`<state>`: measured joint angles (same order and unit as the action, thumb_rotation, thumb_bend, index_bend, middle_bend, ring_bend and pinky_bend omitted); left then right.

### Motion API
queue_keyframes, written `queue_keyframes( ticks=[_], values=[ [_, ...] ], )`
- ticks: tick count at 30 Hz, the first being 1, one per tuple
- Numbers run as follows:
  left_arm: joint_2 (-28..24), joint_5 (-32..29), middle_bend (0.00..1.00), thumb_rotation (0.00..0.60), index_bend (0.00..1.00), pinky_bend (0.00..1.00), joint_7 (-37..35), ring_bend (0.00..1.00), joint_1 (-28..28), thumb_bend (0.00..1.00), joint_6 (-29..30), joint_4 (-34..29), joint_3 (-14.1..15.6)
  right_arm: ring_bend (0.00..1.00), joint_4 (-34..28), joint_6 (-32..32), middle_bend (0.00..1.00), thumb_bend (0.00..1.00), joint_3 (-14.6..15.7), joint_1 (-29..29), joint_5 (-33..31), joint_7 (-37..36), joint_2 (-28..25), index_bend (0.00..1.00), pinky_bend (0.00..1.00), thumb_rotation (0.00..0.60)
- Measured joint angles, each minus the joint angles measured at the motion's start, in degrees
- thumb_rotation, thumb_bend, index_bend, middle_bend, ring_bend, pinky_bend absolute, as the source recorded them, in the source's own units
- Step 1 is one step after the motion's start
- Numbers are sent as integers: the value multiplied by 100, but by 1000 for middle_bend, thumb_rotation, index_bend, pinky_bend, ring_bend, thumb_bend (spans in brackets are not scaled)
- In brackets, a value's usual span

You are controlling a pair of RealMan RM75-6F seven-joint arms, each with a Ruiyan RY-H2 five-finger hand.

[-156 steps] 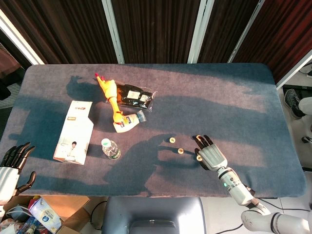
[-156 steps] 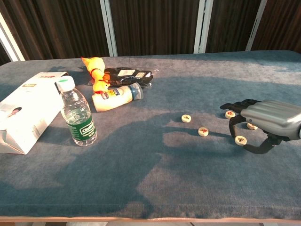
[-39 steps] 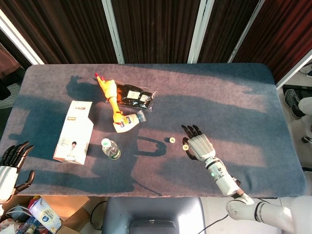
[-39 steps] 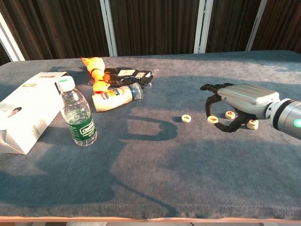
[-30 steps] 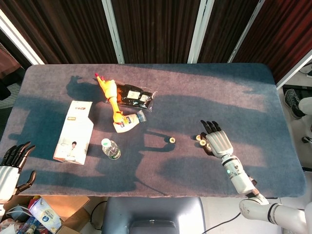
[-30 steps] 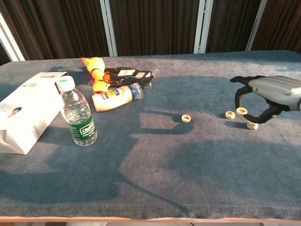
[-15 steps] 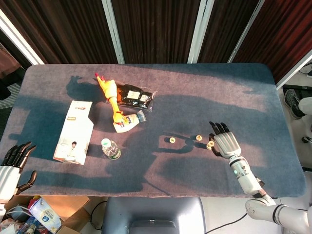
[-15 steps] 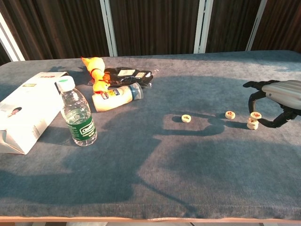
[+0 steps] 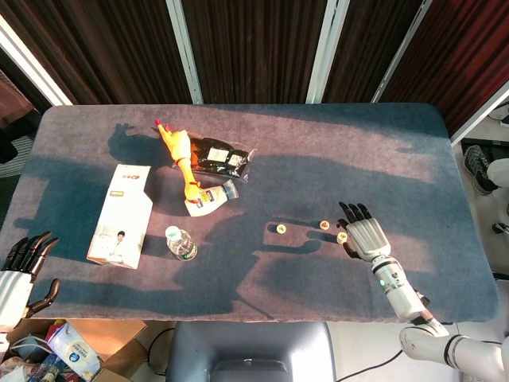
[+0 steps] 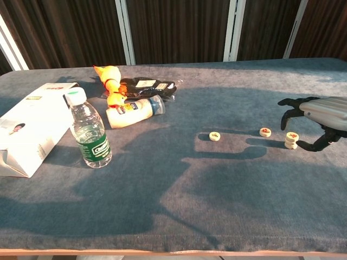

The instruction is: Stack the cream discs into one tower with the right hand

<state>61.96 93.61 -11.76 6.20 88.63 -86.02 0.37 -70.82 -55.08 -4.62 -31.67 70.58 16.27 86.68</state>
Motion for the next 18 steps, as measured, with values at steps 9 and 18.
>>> queue_keyframes(
  ticks=[9,18],
  values=[
    [5,-6,0,600,0,26,12,0,15,507,-31,-9,-1,0,-221,-176,14,540,-181,40,28,-344,-101,418,0,600],
    [12,0,0,600,0,26,58,0,48,507,-82,-22,4,0,-408,-9,16,540,-527,-398,-3,-372,268,446,0,600]
  ],
)
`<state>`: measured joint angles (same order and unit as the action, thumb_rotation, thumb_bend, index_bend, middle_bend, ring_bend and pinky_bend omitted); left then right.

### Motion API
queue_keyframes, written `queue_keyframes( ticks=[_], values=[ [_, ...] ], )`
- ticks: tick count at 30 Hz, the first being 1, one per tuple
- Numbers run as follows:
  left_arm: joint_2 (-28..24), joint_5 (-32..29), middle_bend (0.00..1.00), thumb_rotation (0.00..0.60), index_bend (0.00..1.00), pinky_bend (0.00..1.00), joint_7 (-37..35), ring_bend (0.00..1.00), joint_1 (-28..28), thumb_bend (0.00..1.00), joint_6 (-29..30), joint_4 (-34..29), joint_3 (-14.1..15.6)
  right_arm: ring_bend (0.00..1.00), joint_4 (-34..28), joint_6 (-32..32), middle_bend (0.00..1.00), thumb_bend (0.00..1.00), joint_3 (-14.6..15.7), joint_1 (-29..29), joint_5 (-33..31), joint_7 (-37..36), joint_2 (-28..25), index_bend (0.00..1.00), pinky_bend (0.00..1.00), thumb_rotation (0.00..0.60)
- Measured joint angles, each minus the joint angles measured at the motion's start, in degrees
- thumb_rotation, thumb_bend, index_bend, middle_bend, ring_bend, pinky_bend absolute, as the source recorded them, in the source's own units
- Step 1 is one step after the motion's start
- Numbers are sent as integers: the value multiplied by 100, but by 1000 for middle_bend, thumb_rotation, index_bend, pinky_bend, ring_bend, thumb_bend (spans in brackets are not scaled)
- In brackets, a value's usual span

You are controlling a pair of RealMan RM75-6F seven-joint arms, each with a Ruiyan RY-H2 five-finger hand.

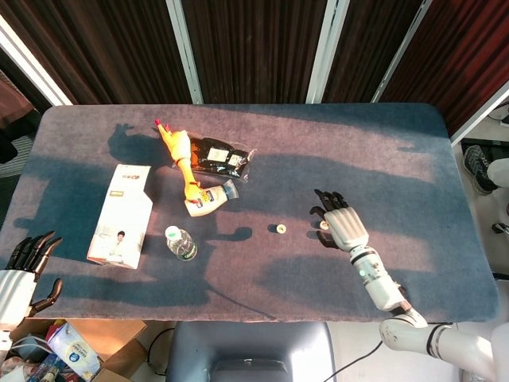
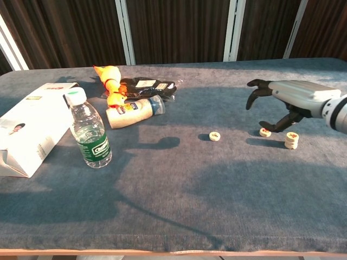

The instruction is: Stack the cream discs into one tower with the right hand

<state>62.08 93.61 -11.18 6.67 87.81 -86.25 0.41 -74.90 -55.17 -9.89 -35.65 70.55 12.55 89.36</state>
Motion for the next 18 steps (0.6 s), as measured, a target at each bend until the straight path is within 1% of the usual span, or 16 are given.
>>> queue_keyframes(
  ticks=[4,8,11,18],
  values=[
    [-11,-9,0,600,0,27,-47,0,-5,507,25,13,-10,0,107,185,17,541,-74,-256,-132,381,402,478,0,600],
    [-25,8,0,600,0,27,-88,0,-10,507,38,22,-1,0,450,334,17,540,-182,-545,-383,825,882,490,0,600],
    [-25,33,0,600,0,27,-85,0,-12,507,44,24,14,0,699,393,17,540,-276,-713,-599,1048,1132,493,0,600],
    [-22,59,0,600,0,27,-42,0,-20,507,47,21,39,0,923,563,17,540,-359,-856,-947,1236,1306,495,0,600]
  ],
)
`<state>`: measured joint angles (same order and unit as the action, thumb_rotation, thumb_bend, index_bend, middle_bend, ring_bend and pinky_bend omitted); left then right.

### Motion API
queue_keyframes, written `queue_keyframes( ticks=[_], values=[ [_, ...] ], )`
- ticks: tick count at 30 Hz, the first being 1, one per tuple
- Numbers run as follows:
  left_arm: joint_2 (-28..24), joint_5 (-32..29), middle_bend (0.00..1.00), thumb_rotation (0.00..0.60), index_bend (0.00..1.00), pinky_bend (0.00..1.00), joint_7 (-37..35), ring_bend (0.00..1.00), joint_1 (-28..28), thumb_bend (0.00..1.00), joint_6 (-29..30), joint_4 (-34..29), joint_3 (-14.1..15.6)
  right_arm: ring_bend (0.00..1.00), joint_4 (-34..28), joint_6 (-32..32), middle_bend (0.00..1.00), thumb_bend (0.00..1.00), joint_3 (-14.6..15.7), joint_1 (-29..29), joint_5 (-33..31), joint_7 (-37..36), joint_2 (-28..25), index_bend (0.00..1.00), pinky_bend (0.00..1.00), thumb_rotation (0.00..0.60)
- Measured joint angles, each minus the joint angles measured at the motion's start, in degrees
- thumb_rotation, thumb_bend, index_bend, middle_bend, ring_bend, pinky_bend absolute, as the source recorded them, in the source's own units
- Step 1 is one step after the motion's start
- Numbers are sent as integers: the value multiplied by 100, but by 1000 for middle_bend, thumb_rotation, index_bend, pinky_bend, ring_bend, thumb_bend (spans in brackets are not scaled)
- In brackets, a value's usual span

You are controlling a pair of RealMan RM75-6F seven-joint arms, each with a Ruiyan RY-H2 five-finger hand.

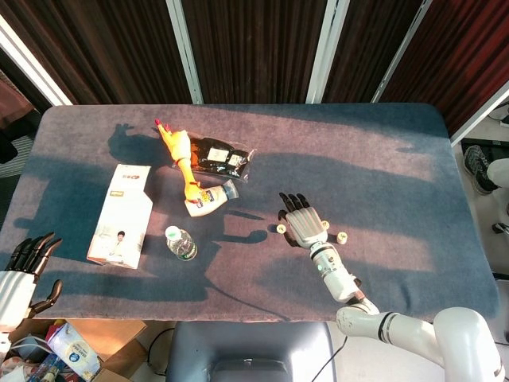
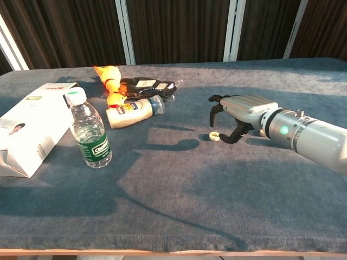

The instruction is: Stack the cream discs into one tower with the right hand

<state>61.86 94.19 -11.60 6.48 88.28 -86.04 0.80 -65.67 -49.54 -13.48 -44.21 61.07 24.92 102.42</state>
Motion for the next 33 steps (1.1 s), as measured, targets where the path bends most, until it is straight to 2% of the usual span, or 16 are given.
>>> queue_keyframes(
  ticks=[13,23,28,33],
  values=[
    [-29,2,0,600,0,27,-121,0,-38,507,85,29,-5,0,272,88,17,541,73,-111,-116,44,208,524,0,600],
    [-36,-3,0,600,0,27,-139,0,-29,507,67,42,-7,0,375,-23,42,540,75,-121,-123,34,290,613,0,600],
    [-33,-25,0,600,0,27,-125,0,-25,507,54,42,-16,0,168,-162,43,540,116,-52,9,-29,157,617,0,600],
    [-31,-41,0,600,0,27,-124,0,-25,507,46,37,-21,0,-476,-459,43,540,271,187,317,-203,-303,617,0,600]
  ],
)
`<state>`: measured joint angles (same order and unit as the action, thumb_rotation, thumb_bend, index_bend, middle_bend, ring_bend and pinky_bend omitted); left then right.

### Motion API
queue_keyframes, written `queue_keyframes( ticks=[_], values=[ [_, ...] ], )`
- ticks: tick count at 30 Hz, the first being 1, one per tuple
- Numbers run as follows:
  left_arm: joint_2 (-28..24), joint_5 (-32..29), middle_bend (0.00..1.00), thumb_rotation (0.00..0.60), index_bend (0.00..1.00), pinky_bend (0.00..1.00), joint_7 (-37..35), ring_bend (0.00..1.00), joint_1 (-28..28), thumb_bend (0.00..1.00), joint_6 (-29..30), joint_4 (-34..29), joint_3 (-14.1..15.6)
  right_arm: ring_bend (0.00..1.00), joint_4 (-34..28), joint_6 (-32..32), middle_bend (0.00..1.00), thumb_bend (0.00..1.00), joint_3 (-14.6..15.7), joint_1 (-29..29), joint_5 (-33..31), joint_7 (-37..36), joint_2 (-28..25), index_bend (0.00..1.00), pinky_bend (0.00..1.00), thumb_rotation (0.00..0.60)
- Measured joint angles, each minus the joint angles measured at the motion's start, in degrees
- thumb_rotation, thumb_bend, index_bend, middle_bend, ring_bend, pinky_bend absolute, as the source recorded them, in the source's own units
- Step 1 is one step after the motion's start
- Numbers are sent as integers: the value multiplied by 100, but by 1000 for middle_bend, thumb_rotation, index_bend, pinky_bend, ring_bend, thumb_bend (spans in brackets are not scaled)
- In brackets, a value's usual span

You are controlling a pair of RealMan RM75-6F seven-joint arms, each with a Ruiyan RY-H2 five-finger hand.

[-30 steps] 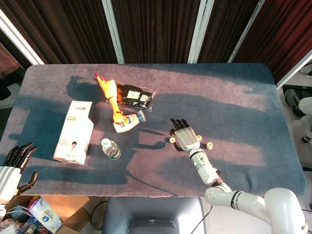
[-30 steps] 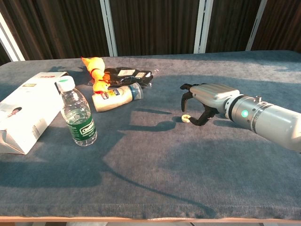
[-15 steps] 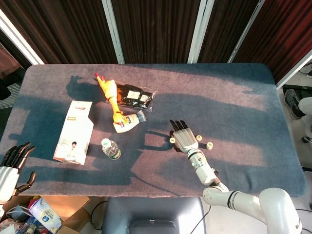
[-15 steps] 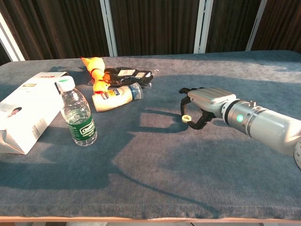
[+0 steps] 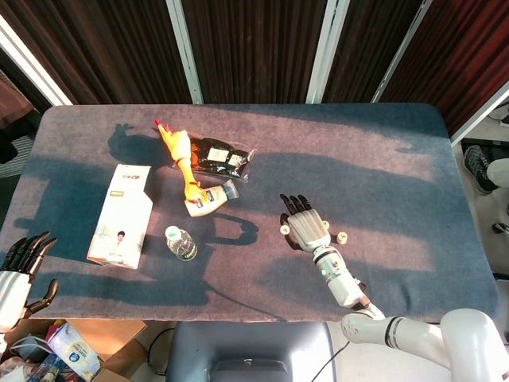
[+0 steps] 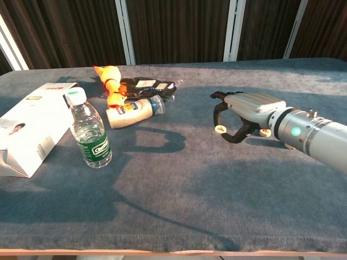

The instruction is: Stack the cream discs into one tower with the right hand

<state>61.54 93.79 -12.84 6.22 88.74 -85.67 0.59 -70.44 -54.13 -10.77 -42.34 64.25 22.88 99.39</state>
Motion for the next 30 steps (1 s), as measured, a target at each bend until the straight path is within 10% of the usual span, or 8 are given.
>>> queue_keyframes(
  ticks=[12,30],
  values=[
    [40,21,0,600,0,27,115,0,58,507,-100,-34,7,0,-1242,-641,43,541,716,1010,862,-1133,-1849,617,0,600],
    [55,50,0,600,0,27,154,0,56,506,-80,-34,29,0,-439,-130,43,540,669,1059,629,-1264,-1756,617,0,600]
  ],
)
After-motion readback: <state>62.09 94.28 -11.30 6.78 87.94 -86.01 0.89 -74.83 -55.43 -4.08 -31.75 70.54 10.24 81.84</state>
